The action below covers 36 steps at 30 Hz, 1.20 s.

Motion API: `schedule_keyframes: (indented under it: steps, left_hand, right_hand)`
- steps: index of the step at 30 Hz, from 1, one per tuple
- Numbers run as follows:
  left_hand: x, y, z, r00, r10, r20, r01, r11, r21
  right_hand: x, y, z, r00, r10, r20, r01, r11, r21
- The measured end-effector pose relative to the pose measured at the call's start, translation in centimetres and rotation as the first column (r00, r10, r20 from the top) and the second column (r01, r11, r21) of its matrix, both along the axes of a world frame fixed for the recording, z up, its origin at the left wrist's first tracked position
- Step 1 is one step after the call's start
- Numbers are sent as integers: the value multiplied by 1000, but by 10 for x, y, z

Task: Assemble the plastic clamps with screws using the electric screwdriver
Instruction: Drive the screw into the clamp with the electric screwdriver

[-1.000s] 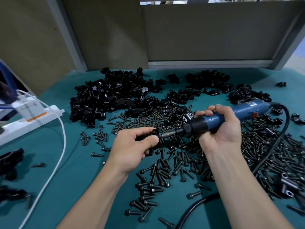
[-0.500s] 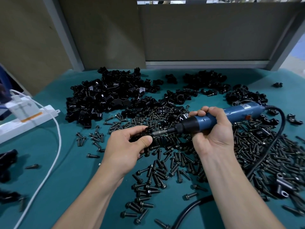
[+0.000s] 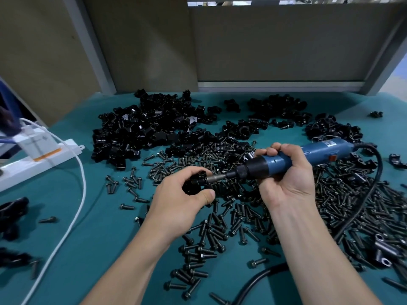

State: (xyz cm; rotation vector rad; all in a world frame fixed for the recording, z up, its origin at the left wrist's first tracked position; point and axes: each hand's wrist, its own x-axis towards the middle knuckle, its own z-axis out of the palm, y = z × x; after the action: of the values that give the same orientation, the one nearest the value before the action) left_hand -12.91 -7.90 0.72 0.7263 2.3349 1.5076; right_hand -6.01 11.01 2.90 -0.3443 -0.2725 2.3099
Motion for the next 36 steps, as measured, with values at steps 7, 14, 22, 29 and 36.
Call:
schedule_keyframes:
  steps: [7,14,22,29,36]
  left_hand:
    - [2,1,-1,999,33,-29,-33,999,4]
    - [4,3,1,999,18,-42,-20,999,-29]
    - [6,3,6,998,18,55,-14,998,-67]
    - [2,3,10,948,-65,311,103,989,-109]
    - [-6,-6,24,843,-185,505,218,976,-7]
  right_hand:
    - [0,-2,0,1000,1,10,-1,1000,12]
    - [-2,-2,-1,1000,-1,8,1,1000,15]
    - [-3,0,-3,999,33,-33,-31,997,64]
    - [2,6,0,983,144,-112,-108,954,280]
    - [11,10,0,977,170,-129,-133,958,254]
